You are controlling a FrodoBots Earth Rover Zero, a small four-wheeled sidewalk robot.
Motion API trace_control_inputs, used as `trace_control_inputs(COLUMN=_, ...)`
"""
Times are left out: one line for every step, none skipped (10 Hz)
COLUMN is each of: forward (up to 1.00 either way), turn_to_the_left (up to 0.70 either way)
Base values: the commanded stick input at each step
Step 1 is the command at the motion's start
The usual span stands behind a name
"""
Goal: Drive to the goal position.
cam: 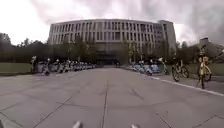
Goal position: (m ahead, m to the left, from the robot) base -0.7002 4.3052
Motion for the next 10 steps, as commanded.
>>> trace_control_inputs(forward=0.7, turn_to_the_left=0.0)
trace_control_inputs(forward=0.7, turn_to_the_left=0.0)
trace_control_inputs(forward=0.7, turn_to_the_left=0.0)
trace_control_inputs(forward=0.7, turn_to_the_left=0.0)
trace_control_inputs(forward=0.7, turn_to_the_left=0.0)
trace_control_inputs(forward=0.7, turn_to_the_left=0.0)
trace_control_inputs(forward=0.7, turn_to_the_left=0.0)
trace_control_inputs(forward=0.7, turn_to_the_left=0.0)
trace_control_inputs(forward=0.7, turn_to_the_left=0.0)
trace_control_inputs(forward=0.7, turn_to_the_left=0.0)
